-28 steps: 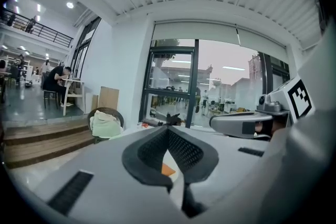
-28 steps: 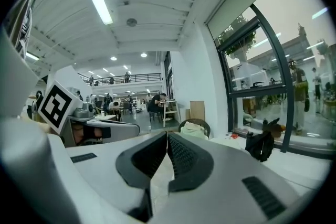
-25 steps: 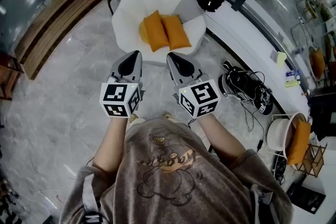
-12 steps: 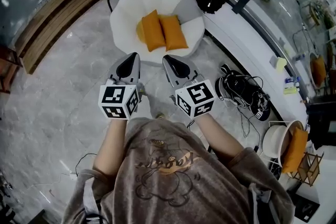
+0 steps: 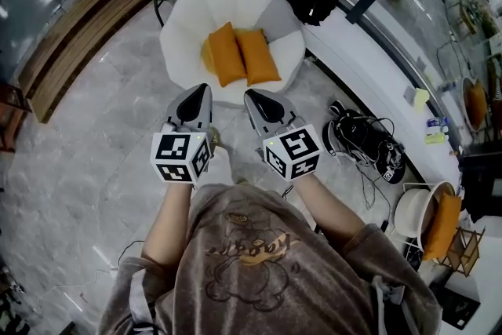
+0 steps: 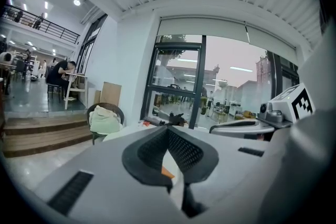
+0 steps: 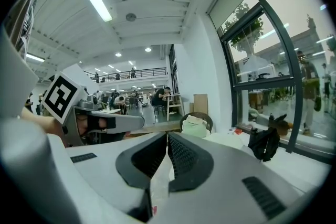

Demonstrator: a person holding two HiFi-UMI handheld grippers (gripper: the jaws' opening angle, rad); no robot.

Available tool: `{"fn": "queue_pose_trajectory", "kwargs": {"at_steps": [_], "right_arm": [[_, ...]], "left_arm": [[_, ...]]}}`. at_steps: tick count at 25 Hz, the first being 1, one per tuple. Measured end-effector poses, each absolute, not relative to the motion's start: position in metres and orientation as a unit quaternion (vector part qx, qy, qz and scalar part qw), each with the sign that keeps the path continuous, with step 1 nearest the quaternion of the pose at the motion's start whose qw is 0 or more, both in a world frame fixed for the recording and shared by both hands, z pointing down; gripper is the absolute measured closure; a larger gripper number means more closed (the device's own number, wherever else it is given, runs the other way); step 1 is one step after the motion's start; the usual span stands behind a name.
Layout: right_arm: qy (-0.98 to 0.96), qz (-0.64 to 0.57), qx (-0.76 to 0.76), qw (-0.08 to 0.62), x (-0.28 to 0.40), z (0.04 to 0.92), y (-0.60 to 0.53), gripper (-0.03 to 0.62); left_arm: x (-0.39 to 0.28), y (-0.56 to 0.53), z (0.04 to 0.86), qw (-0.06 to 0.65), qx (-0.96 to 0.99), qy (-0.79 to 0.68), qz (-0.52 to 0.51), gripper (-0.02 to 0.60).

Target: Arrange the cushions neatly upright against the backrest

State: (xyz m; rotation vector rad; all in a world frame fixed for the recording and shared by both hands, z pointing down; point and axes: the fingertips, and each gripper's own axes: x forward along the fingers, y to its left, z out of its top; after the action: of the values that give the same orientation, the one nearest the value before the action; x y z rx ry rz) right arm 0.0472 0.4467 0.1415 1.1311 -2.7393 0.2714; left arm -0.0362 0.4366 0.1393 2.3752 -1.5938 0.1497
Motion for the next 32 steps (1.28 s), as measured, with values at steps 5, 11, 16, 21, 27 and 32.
{"fn": "queue_pose_trajectory", "kwargs": {"at_steps": [5, 11, 16, 21, 27, 32], "right_arm": [[-0.914, 0.093, 0.385, 0.084, 0.037, 0.143, 0.411, 0.569], [-0.908, 0.101, 0.397, 0.090, 0.029, 0.145, 0.365, 0.569], [-0.900, 0.112, 0.411, 0.095, 0.016, 0.150, 0.327, 0.569], [-0.894, 0.117, 0.421, 0.095, -0.002, 0.150, 0.294, 0.569], [-0.884, 0.118, 0.443, 0.089, -0.015, 0.148, 0.254, 0.569], [-0.879, 0.117, 0.454, 0.091, -0.022, 0.143, 0.225, 0.569]], "left_arm": [[-0.044, 0.402, 0.142, 0.146, 0.826, -0.542, 0.054, 0.577], [-0.054, 0.353, 0.144, 0.150, 0.835, -0.527, 0.055, 0.577], [-0.067, 0.315, 0.148, 0.147, 0.841, -0.515, 0.069, 0.577], [-0.082, 0.282, 0.148, 0.140, 0.849, -0.503, 0.081, 0.577], [-0.099, 0.246, 0.149, 0.134, 0.859, -0.487, 0.091, 0.577], [-0.108, 0.219, 0.147, 0.137, 0.866, -0.471, 0.094, 0.577]]}}
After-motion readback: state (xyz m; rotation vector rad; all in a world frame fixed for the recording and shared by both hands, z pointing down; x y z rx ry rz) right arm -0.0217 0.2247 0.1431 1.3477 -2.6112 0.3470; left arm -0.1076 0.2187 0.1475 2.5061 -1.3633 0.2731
